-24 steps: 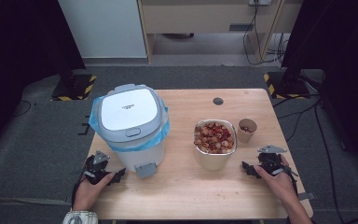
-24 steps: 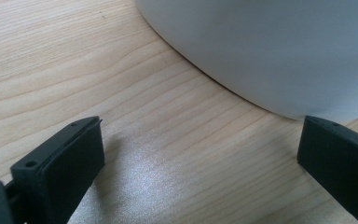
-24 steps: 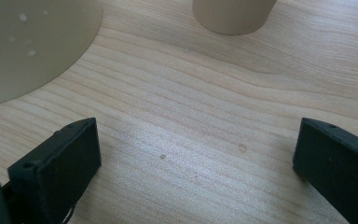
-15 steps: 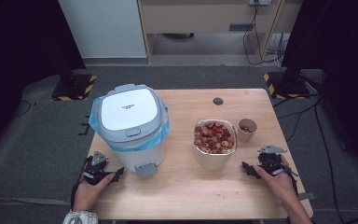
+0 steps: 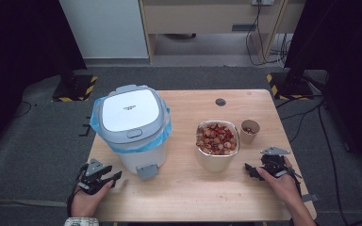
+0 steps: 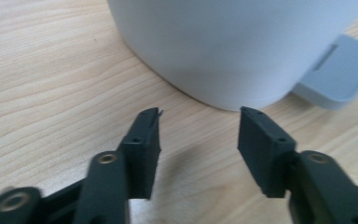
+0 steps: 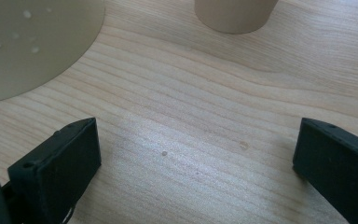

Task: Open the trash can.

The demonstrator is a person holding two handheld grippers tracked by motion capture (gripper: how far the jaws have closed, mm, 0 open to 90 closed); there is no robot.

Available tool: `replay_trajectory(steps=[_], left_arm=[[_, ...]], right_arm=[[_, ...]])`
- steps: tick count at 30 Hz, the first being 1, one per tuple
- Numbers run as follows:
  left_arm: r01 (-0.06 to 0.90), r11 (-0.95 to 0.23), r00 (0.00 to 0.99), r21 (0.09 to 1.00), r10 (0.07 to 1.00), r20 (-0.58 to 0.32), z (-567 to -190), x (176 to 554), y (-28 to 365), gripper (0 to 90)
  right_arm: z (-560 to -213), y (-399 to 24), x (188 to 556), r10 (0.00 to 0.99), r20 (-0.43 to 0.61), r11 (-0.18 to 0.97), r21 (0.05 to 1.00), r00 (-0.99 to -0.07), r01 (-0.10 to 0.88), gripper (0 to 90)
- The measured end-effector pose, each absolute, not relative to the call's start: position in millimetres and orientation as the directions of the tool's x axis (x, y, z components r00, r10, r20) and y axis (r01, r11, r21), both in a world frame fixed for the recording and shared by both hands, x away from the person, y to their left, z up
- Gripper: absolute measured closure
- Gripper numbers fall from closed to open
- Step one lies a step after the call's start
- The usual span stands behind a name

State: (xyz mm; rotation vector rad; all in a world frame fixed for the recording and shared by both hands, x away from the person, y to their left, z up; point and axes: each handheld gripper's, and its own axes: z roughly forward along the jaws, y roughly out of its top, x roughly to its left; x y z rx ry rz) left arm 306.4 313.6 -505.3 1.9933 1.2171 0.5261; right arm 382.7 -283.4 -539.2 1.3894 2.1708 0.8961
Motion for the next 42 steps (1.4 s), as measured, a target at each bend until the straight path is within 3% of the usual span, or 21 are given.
replay_trajectory(steps=[4, 6, 15, 20, 42], left_arm=[[0.580, -0.284, 0.473, 0.764, 0.880, -0.032, -501.8, 302.3, 313.2, 59.4], [0.577, -0.274, 0.474, 0.769, 0.880, -0.042, -499.3, 298.7, 312.9, 67.7], [0.557, -0.248, 0.479, 0.792, 0.875, -0.063, -490.5, 287.1, 312.7, 84.9], [0.530, -0.269, 0.511, 0.804, 0.858, -0.050, -485.2, 281.2, 303.4, 89.4], [0.407, -0.485, 0.680, 0.774, 0.726, 0.097, -487.8, 295.4, 220.9, 89.8]], right_arm=[[-539.2, -283.4, 382.7, 0.908, 0.001, 0.297, 0.705, -0.419, 0.644, 1.1], [-539.2, -283.4, 382.7, 0.908, 0.001, 0.297, 0.705, -0.419, 0.644, 1.1], [-539.2, -283.2, 382.6, 0.909, 0.003, 0.294, 0.704, -0.417, 0.647, 1.0], [-539.2, -283.4, 382.7, 0.907, 0.000, 0.299, 0.704, -0.421, 0.644, 0.9], [-539.3, -283.5, 381.0, 0.907, 0.005, 0.296, 0.704, -0.422, 0.646, 0.9]])
